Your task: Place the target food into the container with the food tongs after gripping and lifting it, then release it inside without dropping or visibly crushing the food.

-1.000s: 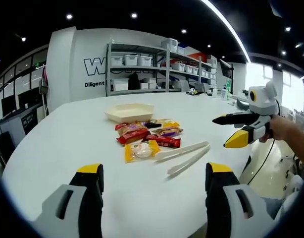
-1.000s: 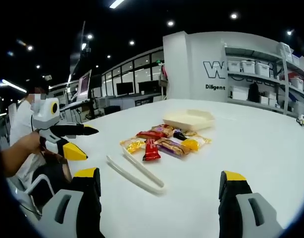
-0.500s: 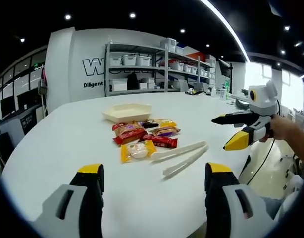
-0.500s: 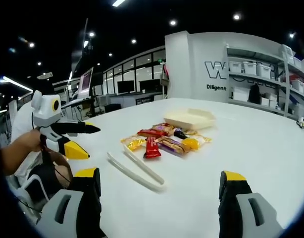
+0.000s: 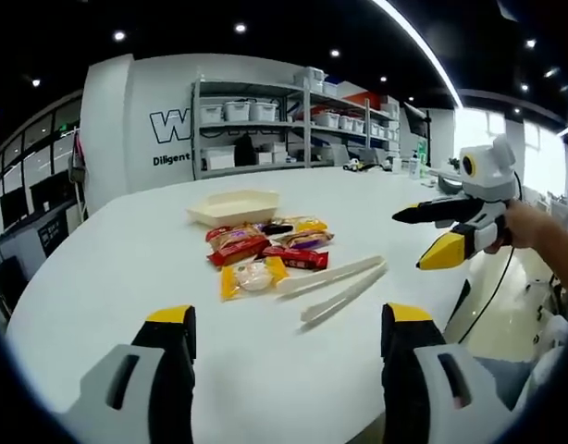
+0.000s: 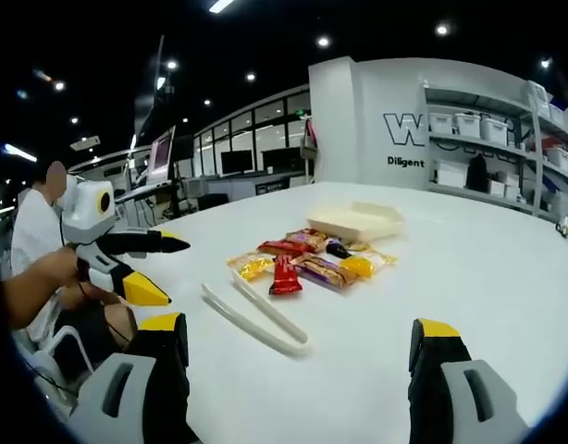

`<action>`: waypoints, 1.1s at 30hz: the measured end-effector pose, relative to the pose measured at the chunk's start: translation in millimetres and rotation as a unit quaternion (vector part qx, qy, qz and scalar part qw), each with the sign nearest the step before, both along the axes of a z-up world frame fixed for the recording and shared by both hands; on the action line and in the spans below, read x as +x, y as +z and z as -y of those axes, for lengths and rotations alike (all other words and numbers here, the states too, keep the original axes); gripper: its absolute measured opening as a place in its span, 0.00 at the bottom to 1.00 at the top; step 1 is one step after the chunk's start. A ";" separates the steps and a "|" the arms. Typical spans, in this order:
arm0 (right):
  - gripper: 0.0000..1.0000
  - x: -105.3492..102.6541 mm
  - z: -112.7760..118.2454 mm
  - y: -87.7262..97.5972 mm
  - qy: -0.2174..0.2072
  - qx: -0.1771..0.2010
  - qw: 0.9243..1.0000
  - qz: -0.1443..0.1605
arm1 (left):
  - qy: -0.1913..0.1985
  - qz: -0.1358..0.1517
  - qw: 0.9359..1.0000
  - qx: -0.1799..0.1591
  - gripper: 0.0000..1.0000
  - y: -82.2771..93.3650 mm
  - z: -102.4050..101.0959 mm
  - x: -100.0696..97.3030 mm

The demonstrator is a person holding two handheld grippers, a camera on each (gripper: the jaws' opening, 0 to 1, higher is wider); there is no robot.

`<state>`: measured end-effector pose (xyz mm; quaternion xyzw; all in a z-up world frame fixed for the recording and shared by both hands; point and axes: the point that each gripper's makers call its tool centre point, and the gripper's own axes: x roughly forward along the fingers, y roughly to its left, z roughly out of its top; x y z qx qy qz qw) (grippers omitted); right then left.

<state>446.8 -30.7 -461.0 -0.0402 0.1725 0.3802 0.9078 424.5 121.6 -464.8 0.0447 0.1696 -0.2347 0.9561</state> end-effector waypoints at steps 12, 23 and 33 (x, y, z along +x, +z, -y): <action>0.99 0.1 1.9 -4.6 -0.001 -0.001 1.000 -0.009 | -0.007 -0.004 1.000 0.002 0.79 -5.7 0.1 -3.7; 0.99 2.4 -4.5 -3.7 0.011 -0.002 1.000 -0.011 | -0.011 0.003 1.000 0.012 0.77 -3.9 0.4 -5.1; 0.99 -1.8 -5.7 -10.6 0.015 0.002 1.000 -0.022 | -0.023 -0.003 1.000 0.013 0.73 -10.0 3.4 -7.2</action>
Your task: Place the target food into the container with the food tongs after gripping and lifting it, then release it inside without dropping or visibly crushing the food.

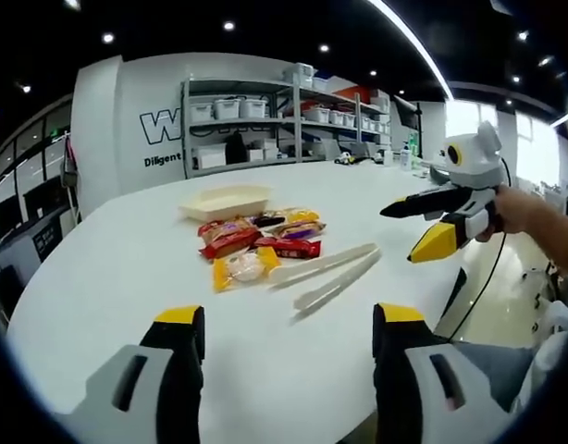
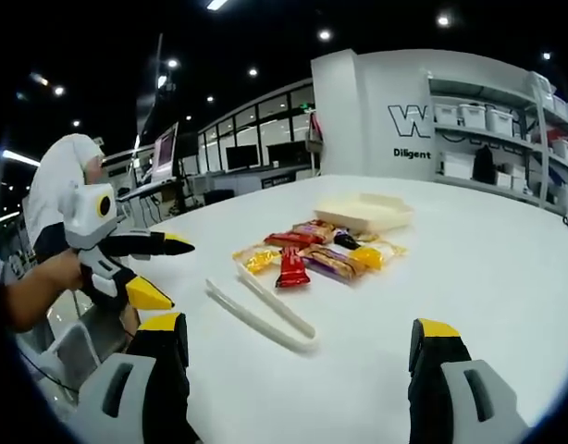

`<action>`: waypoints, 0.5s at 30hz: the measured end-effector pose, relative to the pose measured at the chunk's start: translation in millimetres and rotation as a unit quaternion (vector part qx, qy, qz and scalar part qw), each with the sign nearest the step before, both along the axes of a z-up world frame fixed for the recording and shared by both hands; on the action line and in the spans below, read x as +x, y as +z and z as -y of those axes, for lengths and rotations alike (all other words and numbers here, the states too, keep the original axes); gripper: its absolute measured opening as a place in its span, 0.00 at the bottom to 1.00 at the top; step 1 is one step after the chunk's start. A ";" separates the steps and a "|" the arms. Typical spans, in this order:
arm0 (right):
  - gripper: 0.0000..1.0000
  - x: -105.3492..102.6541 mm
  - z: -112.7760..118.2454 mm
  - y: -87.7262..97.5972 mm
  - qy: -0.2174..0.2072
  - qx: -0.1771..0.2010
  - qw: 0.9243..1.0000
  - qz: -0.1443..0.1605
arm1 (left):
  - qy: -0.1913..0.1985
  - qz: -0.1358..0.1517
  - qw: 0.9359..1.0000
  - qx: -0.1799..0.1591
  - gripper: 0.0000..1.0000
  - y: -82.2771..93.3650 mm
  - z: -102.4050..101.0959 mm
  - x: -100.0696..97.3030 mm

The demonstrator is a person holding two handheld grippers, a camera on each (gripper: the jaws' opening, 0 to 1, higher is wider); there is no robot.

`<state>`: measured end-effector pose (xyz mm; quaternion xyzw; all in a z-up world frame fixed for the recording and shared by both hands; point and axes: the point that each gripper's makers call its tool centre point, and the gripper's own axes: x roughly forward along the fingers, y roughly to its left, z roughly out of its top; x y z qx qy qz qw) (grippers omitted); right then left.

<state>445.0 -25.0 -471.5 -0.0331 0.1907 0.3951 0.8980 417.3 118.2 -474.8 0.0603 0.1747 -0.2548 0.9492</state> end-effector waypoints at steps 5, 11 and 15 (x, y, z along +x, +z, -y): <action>0.99 0.0 1.3 1.3 -0.001 0.002 1.000 0.002 | -0.005 -0.003 1.000 -0.001 0.70 -1.9 3.0 -0.5; 0.99 -0.4 0.7 1.9 0.000 0.002 1.000 0.002 | -0.016 -0.008 1.000 -0.004 0.62 -3.1 7.6 -0.6; 0.99 0.1 1.3 0.0 -0.001 -0.002 1.000 0.001 | -0.018 -0.011 1.000 -0.005 0.61 -4.7 7.7 0.2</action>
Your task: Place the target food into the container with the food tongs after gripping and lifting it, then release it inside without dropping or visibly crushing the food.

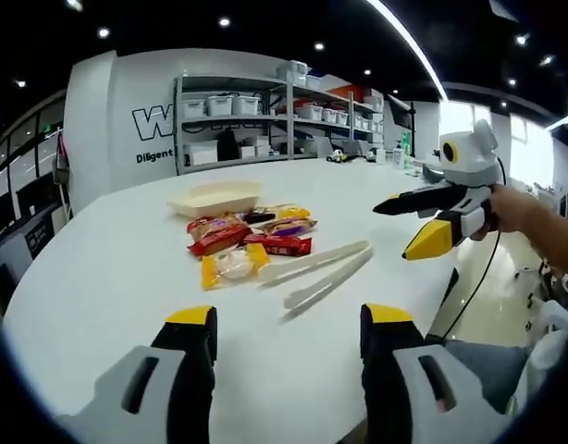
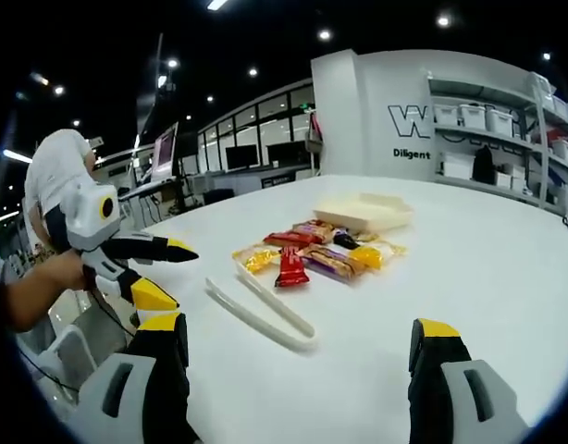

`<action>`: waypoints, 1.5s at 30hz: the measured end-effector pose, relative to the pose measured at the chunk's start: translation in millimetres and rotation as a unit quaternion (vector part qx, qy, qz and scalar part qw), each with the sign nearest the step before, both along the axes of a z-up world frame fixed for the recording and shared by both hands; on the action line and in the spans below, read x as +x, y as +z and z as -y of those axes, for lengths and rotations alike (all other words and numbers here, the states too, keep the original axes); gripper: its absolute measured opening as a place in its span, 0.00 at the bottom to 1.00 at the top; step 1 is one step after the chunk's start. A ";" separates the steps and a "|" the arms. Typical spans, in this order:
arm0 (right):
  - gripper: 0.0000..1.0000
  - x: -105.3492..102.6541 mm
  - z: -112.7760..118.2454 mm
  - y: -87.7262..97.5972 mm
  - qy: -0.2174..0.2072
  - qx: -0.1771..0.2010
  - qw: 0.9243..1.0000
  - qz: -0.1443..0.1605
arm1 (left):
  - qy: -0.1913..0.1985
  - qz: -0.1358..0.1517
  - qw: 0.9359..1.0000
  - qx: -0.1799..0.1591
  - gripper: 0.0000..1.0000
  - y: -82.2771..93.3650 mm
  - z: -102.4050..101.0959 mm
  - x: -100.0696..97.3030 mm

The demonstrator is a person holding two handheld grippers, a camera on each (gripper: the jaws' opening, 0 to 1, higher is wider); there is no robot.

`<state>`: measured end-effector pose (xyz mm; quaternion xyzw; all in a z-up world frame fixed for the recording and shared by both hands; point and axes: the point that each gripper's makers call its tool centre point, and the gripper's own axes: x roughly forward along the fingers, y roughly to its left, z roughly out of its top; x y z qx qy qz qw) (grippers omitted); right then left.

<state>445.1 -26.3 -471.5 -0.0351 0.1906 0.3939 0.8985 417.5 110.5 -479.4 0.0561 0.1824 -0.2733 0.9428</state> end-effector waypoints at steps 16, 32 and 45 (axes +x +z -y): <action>0.99 -2.1 -5.3 -4.4 0.007 0.000 1.000 -0.006 | -0.008 -0.005 1.000 0.004 0.59 -3.5 4.8 3.4; 0.99 -6.0 -9.4 -9.0 0.017 0.005 1.000 -0.004 | -0.026 -0.019 0.999 -0.006 0.49 -9.5 9.7 7.6; 0.95 -9.0 -16.8 -9.1 0.036 0.008 0.999 -0.004 | -0.047 -0.024 0.999 0.003 0.37 -14.1 12.6 12.7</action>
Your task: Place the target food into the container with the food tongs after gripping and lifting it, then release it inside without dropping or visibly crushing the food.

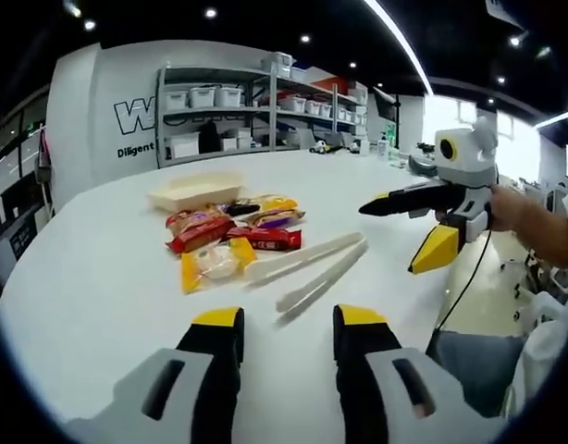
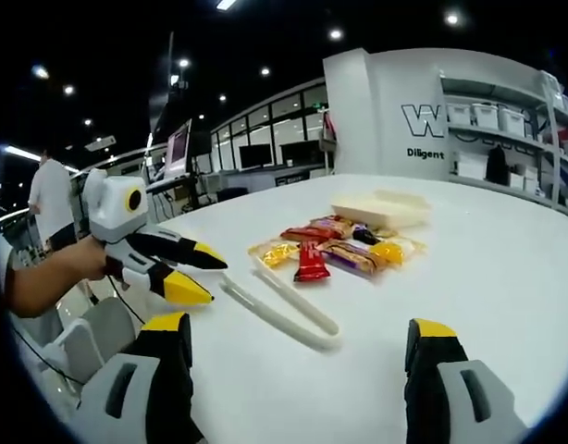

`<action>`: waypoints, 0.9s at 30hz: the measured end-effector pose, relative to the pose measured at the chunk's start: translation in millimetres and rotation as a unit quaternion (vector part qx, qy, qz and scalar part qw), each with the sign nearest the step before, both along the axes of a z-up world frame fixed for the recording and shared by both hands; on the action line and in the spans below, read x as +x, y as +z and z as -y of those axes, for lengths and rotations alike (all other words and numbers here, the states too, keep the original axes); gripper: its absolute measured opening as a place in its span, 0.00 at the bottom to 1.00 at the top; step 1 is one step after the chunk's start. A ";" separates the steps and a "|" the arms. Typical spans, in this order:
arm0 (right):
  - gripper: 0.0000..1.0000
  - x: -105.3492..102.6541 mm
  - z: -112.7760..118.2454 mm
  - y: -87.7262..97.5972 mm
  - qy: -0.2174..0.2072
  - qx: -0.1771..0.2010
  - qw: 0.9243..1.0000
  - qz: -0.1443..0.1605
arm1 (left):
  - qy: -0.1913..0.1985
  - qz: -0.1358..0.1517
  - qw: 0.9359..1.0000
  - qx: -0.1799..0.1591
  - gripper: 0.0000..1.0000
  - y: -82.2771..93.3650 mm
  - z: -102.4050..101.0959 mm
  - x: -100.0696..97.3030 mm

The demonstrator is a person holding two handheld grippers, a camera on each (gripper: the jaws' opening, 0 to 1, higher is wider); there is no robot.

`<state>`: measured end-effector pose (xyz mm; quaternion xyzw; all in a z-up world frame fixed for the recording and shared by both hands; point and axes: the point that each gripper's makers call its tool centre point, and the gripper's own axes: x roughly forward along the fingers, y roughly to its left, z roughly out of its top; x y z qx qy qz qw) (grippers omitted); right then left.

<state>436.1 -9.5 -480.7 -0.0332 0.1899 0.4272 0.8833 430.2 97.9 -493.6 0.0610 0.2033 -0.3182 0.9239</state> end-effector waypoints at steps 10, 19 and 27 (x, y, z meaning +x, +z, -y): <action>0.91 -0.8 -3.7 -3.0 0.009 -0.003 1.000 0.002 | -0.017 -0.011 1.000 0.002 0.34 -3.9 2.3 5.6; 0.86 -0.7 -6.9 -3.9 0.012 0.002 1.000 -0.002 | -0.043 -0.017 0.999 0.010 0.29 -5.4 10.5 9.7; 0.86 -1.5 -7.8 -7.9 0.011 0.002 1.000 -0.006 | -0.064 -0.021 0.998 0.011 0.24 -6.8 17.7 13.1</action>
